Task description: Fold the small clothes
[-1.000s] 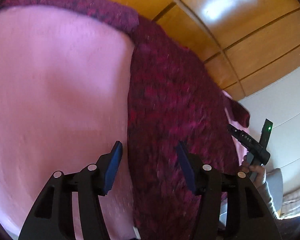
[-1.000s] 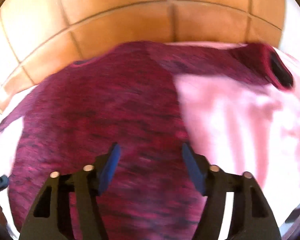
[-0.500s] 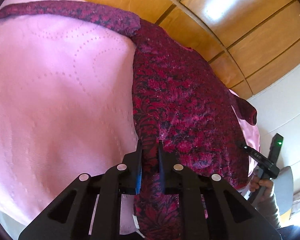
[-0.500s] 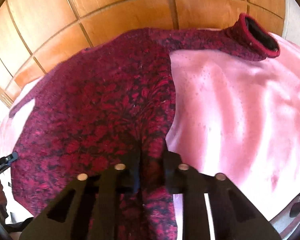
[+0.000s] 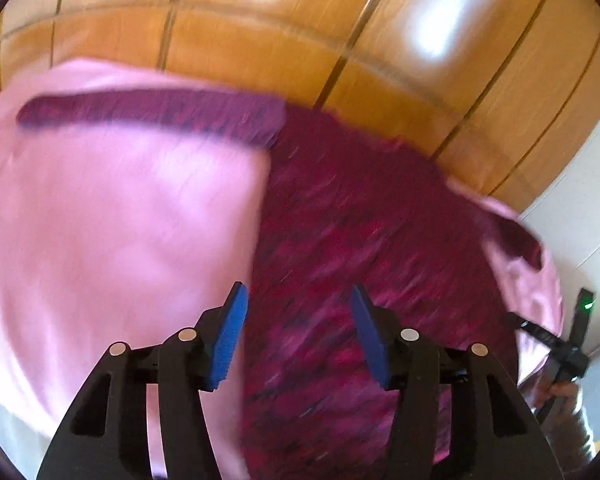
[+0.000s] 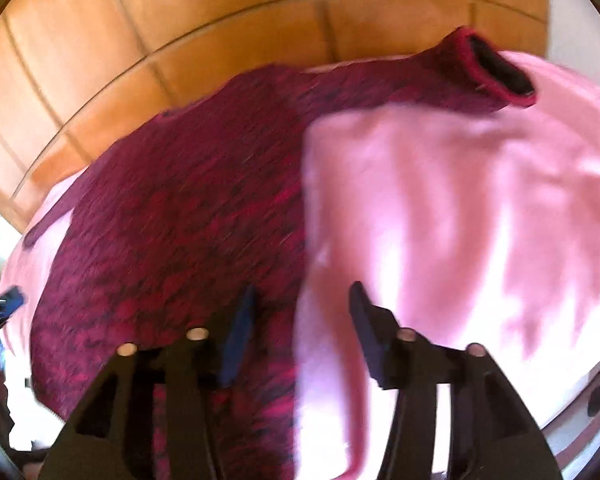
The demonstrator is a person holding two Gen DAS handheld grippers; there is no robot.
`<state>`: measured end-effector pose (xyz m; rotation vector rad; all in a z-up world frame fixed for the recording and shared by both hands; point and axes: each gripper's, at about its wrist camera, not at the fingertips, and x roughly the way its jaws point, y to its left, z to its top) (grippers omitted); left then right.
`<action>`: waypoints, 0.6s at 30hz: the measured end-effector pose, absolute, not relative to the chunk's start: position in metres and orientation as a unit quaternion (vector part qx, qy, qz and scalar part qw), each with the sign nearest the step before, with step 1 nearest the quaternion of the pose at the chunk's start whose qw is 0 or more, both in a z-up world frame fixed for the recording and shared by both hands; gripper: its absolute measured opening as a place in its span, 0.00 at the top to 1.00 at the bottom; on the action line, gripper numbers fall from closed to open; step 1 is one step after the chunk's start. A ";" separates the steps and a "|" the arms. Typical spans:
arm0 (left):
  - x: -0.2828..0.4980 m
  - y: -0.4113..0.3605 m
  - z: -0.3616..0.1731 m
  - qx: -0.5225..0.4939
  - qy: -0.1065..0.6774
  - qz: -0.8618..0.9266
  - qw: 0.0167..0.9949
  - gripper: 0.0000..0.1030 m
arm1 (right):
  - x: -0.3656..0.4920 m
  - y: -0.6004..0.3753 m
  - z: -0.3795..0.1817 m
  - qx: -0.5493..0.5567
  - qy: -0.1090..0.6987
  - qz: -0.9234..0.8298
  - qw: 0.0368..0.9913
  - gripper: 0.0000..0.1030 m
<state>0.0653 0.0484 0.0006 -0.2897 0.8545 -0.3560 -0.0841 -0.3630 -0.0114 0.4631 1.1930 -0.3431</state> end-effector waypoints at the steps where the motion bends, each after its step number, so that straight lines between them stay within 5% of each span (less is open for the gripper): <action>1: 0.068 0.042 0.002 -0.137 0.406 -0.181 0.885 0.49 | -0.084 -0.371 -0.010 0.223 0.545 -0.173 0.789 0.48; 14: 0.119 -0.034 -0.041 -0.067 0.458 -0.201 0.863 0.49 | -0.021 -0.531 -0.013 0.263 0.488 -0.309 0.772 0.50; 18: 0.125 -0.027 -0.046 -0.078 0.467 -0.188 0.860 0.49 | -0.023 -0.610 0.014 0.303 0.405 -0.410 0.759 0.49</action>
